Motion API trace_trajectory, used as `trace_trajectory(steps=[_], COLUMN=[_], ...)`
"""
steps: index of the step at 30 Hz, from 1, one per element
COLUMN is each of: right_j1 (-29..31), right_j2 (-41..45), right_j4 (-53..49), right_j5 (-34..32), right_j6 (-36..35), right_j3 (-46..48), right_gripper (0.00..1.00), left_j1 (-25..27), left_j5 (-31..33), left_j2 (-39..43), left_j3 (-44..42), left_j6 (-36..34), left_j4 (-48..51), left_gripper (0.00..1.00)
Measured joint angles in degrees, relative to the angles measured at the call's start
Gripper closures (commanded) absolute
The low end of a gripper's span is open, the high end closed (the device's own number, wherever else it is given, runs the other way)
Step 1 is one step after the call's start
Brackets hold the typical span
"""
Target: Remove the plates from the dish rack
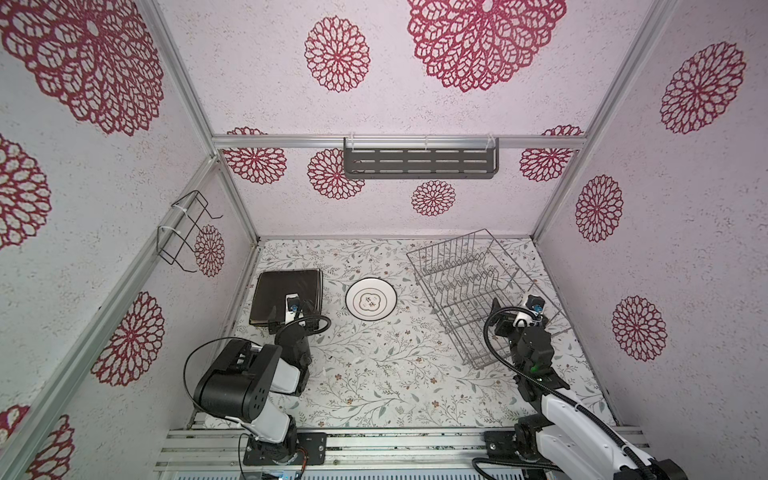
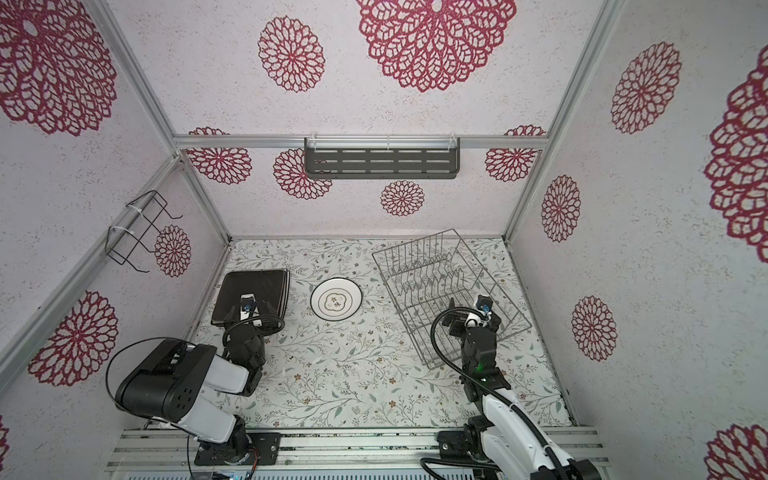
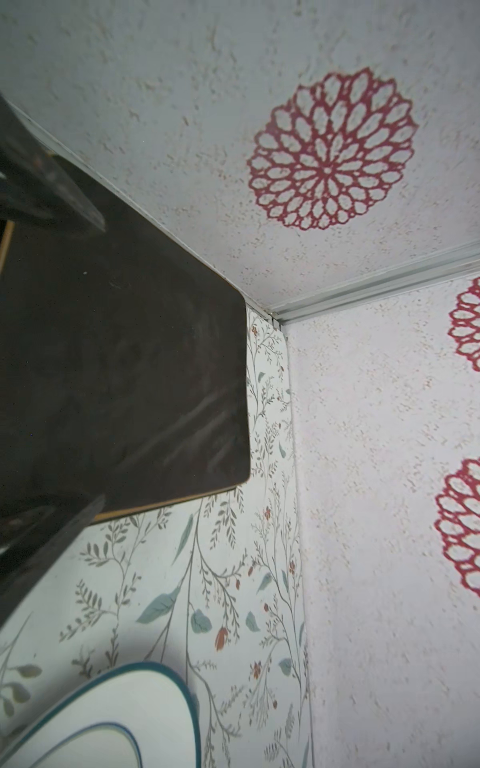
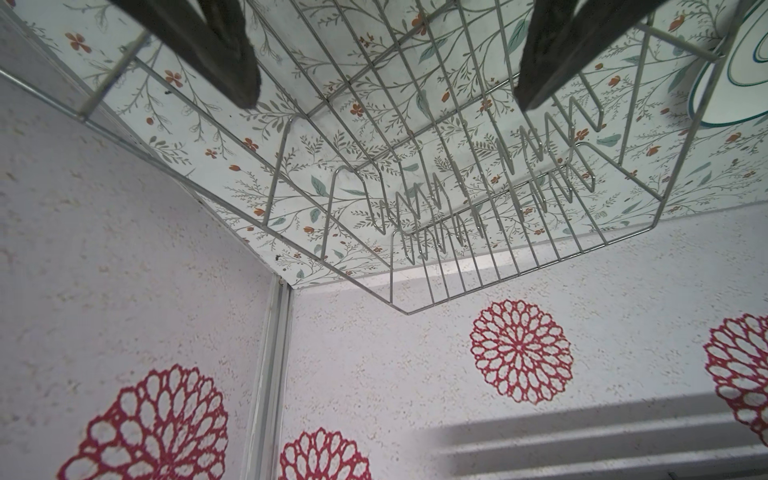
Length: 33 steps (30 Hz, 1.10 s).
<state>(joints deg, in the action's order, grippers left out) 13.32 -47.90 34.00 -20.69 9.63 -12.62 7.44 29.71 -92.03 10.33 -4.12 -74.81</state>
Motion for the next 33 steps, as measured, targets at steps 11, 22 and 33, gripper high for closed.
trace_trajectory(steps=[11, 22, 33], right_j1=[-3.0, -5.7, -10.6], right_j2=[-7.7, -25.9, -37.3], right_j4=[5.1, 20.5, 36.1], right_j5=[0.4, -0.2, 7.6], right_j6=[-4.6, -11.4, -11.0], right_j3=[0.0, 1.8, -0.4], right_gripper=[0.01, 0.01, 0.01], left_j1=[-8.4, -13.2, -13.6], left_j5=[-8.0, -12.9, -13.8], left_j2=[-0.1, 1.9, 2.0], left_j3=[3.7, 13.0, 13.0], left_j6=[6.0, 10.8, 12.0], left_j4=[1.2, 19.2, 22.7], left_gripper=[0.03, 0.03, 0.03])
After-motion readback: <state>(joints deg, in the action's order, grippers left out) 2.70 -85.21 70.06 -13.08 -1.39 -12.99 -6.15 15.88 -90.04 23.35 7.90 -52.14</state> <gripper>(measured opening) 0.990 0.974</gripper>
